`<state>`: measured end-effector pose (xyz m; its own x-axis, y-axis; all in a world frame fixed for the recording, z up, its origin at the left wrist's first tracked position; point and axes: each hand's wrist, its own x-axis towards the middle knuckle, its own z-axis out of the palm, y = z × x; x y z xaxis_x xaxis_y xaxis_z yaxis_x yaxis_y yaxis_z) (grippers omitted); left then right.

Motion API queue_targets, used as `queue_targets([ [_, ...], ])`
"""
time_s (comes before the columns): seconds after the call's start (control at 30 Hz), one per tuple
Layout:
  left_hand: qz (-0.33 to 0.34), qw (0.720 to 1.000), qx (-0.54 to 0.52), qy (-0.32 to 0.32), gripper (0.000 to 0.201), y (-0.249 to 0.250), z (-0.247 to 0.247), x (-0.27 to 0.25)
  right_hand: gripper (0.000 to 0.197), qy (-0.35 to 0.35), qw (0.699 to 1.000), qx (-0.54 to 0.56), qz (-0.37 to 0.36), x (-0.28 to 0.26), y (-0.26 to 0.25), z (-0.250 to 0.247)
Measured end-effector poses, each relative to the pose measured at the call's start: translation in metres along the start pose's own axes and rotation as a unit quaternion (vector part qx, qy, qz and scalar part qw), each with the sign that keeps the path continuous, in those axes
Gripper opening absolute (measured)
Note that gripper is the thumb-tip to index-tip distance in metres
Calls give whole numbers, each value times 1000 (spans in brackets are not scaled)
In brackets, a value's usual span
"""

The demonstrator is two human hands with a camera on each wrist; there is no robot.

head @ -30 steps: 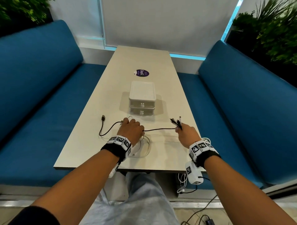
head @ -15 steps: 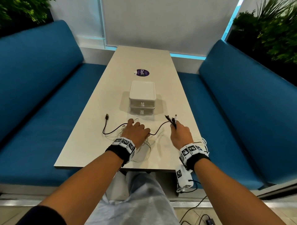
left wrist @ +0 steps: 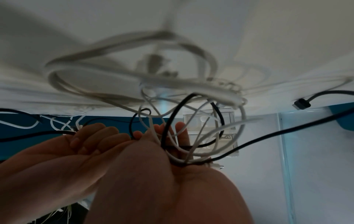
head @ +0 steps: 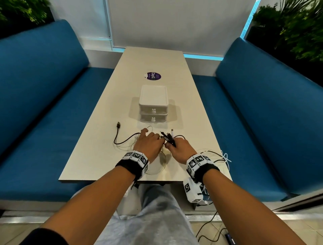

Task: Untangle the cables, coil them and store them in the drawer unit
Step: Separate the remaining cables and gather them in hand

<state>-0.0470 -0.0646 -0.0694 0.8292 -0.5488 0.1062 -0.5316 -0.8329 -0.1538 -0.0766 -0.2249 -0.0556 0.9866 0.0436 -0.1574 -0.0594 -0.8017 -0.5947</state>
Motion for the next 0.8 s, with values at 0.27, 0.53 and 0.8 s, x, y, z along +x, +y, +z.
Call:
queue_targets([
  [0.27,-21,997,48,-65,40,-3,1,-5,30,4,992,-129,4,2,12,-15],
  [0.53,23,999,-1,-48,27,-11,8,-17,31,22,974,-222,45,-9,37,-28],
  [0.8,22,994,-3,-103,25,-1,1,-4,30,66,977,-169,108,-8,28,-19],
])
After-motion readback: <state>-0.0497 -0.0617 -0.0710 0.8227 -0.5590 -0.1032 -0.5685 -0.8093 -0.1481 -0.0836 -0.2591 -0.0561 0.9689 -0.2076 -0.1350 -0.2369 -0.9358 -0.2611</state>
